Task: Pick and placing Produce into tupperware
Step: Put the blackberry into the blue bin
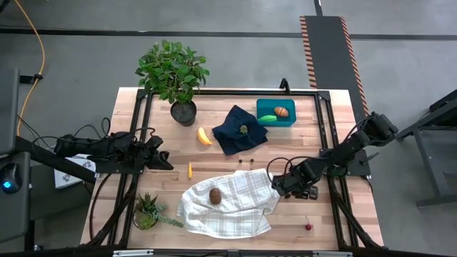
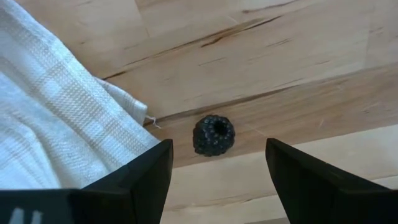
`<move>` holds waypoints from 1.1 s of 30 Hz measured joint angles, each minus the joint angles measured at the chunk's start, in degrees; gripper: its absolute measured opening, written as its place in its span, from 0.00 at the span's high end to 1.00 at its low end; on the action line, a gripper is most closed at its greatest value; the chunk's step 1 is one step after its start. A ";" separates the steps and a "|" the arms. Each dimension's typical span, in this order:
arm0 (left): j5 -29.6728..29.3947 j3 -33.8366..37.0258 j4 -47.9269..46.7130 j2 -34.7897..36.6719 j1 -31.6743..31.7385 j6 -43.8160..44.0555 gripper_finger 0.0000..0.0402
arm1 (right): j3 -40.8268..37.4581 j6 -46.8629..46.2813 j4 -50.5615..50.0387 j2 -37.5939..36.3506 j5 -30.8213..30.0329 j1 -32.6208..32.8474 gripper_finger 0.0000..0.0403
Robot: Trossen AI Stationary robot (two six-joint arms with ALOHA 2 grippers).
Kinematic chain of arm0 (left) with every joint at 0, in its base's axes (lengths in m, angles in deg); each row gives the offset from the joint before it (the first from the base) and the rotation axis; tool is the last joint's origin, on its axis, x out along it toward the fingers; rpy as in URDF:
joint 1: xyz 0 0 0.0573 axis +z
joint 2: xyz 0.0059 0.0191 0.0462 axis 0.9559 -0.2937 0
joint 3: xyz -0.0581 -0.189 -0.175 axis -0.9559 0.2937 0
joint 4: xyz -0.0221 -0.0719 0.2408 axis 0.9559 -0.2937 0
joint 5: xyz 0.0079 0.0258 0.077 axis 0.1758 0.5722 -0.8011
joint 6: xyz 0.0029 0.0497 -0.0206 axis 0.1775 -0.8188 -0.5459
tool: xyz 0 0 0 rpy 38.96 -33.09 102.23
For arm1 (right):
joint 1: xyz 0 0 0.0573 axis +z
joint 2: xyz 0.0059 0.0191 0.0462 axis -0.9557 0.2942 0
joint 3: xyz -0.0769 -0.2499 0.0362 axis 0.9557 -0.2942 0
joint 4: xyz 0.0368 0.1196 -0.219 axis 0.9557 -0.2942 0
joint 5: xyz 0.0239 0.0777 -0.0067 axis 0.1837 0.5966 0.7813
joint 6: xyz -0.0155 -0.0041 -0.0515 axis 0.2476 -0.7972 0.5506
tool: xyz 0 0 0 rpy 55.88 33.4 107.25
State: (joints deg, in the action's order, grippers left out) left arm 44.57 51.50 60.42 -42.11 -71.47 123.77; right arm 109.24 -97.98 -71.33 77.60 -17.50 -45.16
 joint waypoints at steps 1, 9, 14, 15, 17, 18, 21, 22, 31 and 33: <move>0.00 0.01 0.00 -0.01 0.00 0.00 0.90 | 0.00 0.02 -0.07 0.00 0.00 0.00 0.38; 0.06 0.00 0.00 -0.02 0.02 -0.50 0.90 | -0.85 -0.02 2.45 0.00 -0.09 -0.09 0.38; 0.90 0.00 0.02 -0.01 0.01 -0.48 0.90 | -0.85 -0.03 1.53 0.00 -0.02 -0.09 0.38; 0.96 0.00 0.02 -0.02 0.00 -0.48 0.90 | -0.85 -0.04 1.50 0.00 -0.02 -0.09 0.38; 1.10 0.00 0.04 0.00 0.02 -0.48 0.90 | -0.85 -0.03 1.42 0.00 -0.02 -0.09 0.39; 1.11 0.02 0.04 -0.02 0.00 -0.48 0.90 | -0.85 -0.04 1.42 0.00 -0.02 -0.09 0.39; 1.11 0.00 0.04 -0.02 0.02 -0.48 0.90 | -0.85 -0.04 1.42 0.00 0.00 -0.09 0.41; 1.11 0.01 0.04 -0.02 0.00 -0.48 0.90 | -0.85 -0.04 1.41 0.00 0.00 -0.09 0.43; 1.11 0.00 0.07 0.00 0.02 -0.48 0.90 | -0.85 0.01 2.26 0.00 0.02 -0.09 0.51; 1.13 0.01 0.07 -0.01 0.01 -0.47 0.90 | -0.85 0.00 2.25 0.00 0.02 -0.11 0.52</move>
State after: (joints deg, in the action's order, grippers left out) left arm 45.70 51.51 60.49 -42.12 -71.46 123.29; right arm 108.39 -97.97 -69.08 77.60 -17.48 -45.27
